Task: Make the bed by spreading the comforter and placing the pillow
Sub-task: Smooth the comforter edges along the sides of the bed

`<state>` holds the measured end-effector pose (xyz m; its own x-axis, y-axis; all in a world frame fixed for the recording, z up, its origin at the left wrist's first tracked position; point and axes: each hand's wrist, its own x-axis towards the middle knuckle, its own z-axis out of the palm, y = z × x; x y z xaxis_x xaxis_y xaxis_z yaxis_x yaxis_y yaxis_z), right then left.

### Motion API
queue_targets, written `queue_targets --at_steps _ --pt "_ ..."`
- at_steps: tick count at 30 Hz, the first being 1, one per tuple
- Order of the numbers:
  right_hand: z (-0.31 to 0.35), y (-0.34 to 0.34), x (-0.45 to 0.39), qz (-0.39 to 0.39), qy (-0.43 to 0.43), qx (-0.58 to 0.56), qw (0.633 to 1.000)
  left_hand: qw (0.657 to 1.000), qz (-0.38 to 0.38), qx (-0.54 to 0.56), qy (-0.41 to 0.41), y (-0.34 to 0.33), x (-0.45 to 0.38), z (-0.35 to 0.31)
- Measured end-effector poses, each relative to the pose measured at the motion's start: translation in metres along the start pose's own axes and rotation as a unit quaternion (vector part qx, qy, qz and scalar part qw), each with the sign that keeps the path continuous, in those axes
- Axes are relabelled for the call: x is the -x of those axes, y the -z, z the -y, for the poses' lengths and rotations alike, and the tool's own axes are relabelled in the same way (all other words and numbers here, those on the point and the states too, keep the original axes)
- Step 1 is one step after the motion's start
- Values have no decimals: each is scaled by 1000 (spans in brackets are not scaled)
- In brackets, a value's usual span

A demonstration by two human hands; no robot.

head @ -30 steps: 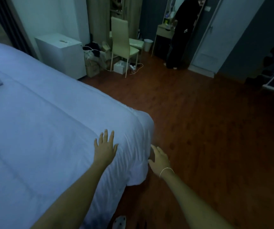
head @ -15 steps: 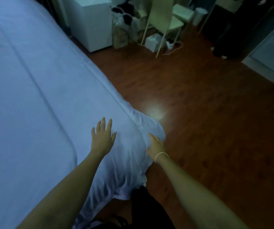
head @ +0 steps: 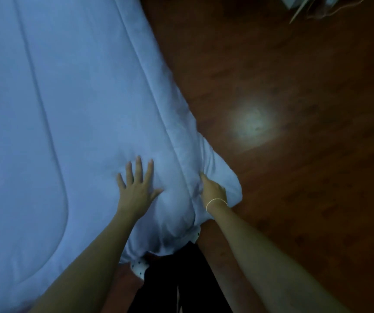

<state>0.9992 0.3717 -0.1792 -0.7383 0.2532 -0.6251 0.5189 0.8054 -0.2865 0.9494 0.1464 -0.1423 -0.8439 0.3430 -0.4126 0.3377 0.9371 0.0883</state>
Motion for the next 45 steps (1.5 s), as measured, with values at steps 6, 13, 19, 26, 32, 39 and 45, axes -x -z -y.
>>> queue_targets --at_steps 6,13,19,26,32,39,45 --pt "-41 -27 -36 -76 65 14 995 998 -45 -37 23 -26 -1 -10" --pt "-42 -27 -47 -116 -33 -226 967 996 -82 -18 13 -27 -5 -19" --pt "35 -20 -44 -128 194 -281 931 990 -132 -23 48 -38 1 16" --pt "-82 -66 -89 100 -165 -168 967 985 -165 -29 46 -52 -4 15" --pt "-24 -33 -58 -239 102 -341 903 982 -181 -29 46 -56 -5 15" --pt "-62 -104 -46 -147 -77 -307 937 979 -199 -16 25 -68 23 17" --pt "-24 -74 2 -293 108 -249 917 963 -223 -139 -66 -151 115 29"
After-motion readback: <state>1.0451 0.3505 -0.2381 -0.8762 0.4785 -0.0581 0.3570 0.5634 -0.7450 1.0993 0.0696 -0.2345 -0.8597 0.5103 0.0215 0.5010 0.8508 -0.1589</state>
